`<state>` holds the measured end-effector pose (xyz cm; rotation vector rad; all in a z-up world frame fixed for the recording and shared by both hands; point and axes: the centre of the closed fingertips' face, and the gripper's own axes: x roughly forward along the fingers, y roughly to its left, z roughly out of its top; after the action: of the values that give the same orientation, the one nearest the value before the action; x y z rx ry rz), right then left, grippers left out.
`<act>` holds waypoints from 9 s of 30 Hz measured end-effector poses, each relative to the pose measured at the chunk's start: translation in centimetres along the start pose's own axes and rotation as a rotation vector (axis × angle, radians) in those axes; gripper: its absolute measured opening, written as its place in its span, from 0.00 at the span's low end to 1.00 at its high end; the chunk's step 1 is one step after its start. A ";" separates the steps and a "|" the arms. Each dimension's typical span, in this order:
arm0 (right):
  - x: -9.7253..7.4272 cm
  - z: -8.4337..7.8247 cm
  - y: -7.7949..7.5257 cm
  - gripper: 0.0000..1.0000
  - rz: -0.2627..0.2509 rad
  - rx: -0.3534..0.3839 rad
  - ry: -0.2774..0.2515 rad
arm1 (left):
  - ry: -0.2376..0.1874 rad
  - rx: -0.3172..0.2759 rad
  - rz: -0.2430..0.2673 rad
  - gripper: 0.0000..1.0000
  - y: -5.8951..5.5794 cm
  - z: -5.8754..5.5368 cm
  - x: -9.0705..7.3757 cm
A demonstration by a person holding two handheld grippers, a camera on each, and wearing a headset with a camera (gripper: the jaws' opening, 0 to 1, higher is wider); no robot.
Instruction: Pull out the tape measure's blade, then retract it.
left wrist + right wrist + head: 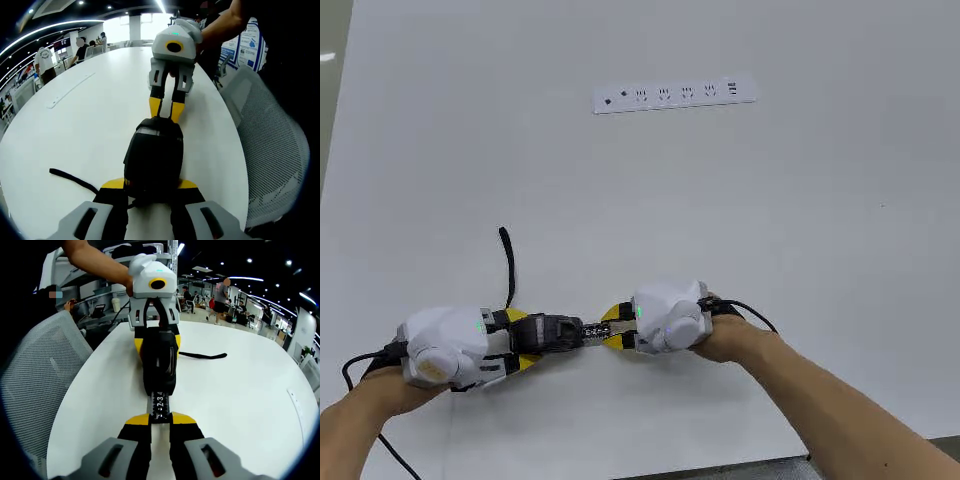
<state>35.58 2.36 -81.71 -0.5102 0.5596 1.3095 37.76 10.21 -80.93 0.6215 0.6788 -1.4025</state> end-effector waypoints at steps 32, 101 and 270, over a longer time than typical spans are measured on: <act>-3.2 -2.2 0.0 0.11 0.007 -0.006 0.017 | 0.002 0.001 0.000 0.29 -0.1 0.0 0.0; -11.9 -10.0 -0.5 0.11 -0.031 0.008 0.123 | 0.017 -0.002 0.002 0.29 0.0 0.1 0.1; -17.2 -5.8 8.1 1.00 -0.661 0.607 -0.139 | -0.289 -0.633 0.674 1.00 -8.7 3.6 -3.9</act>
<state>24.29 -12.65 -75.37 -0.0732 0.5730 0.4976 29.08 9.48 -75.51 0.1056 0.5622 -0.5767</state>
